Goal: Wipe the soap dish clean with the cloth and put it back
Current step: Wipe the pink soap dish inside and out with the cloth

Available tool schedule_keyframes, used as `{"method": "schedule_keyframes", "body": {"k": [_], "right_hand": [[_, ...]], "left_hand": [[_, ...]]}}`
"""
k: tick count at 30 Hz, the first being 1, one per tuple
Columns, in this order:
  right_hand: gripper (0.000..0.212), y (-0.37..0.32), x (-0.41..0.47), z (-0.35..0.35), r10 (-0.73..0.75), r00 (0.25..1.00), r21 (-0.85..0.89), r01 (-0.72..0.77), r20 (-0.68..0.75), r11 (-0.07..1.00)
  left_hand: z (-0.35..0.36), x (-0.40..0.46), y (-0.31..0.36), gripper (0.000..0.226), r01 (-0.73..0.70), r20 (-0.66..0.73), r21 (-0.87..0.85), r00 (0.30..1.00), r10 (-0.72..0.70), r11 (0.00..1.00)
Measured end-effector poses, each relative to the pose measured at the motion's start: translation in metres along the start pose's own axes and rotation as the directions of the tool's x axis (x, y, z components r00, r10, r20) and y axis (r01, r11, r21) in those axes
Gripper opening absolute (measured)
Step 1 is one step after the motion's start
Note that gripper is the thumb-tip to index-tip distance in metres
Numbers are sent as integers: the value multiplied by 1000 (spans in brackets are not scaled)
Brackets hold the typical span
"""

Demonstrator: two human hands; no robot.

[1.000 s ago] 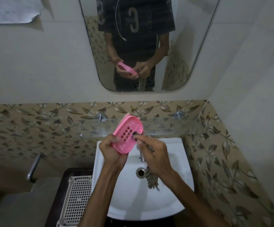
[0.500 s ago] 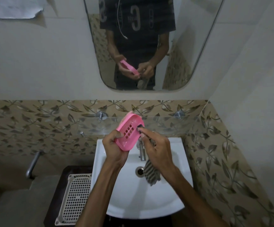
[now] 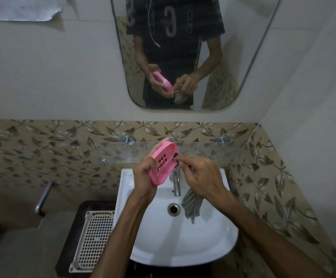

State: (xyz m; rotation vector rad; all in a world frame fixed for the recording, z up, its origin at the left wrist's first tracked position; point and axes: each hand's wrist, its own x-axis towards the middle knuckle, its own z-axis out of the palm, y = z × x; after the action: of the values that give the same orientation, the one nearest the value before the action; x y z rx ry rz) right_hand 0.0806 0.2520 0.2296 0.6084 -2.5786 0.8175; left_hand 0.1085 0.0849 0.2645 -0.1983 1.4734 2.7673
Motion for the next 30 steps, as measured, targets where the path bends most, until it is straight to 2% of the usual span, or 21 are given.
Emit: {"method": "schedule_keyframes", "body": {"k": [2,3,5,7,10,12,14,16,19,20,23,24,27,29,30], "right_hand": [[28,-2,-3,4,41,998,32,-40,-45,999],[29,-9,-10,7,83,997,151,-81,-6,985],[26,-30,-23,13,182,971,466,-233,154,853],[25,-38,-25,19,240,943,615,-333,233,715],[27,-29,-11,18,310,943,627,-313,118,713],[28,-32,-10,16,341,936,628,-319,89,710],[28,-45,-22,19,269,951,615,-305,153,727],[27,-49,-30,25,193,959,604,-280,206,746],[27,-40,-22,22,302,941,646,-326,152,690],[27,-41,-25,21,319,933,669,-345,166,658],[31,-62,-42,20,217,931,721,-364,292,590],[32,-65,-45,22,230,929,741,-370,289,560],[30,-66,-42,29,377,894,814,-398,242,423],[34,-70,-43,35,442,874,831,-392,203,395],[34,-71,-44,36,453,875,823,-380,172,422]], "left_hand": [[0,2,1,53,-5,-24,-12,1000,5,1000],[-2,4,1,51,-4,-47,-46,999,2,999],[-8,9,0,46,18,-73,-161,997,-30,987],[-13,13,0,38,42,-118,-264,990,-75,964],[-15,16,-2,79,43,-147,-323,985,-95,945],[-15,14,-4,72,30,-120,-354,990,-77,935],[-15,12,-3,59,14,-93,-397,994,-55,918],[-14,10,-3,57,-7,-101,-386,994,-35,922],[-10,9,-6,31,-10,-127,-368,991,-39,930],[-8,7,-6,34,-7,-123,-372,991,-42,928],[-5,5,-5,37,-6,-142,-334,989,-44,943],[-4,5,-5,37,-13,-155,-315,987,-38,949],[-5,9,-11,39,23,-226,-249,971,-81,968],[-6,8,-13,46,71,-238,-182,964,-114,981],[-6,6,-14,54,98,-212,-149,969,-129,984]]}}
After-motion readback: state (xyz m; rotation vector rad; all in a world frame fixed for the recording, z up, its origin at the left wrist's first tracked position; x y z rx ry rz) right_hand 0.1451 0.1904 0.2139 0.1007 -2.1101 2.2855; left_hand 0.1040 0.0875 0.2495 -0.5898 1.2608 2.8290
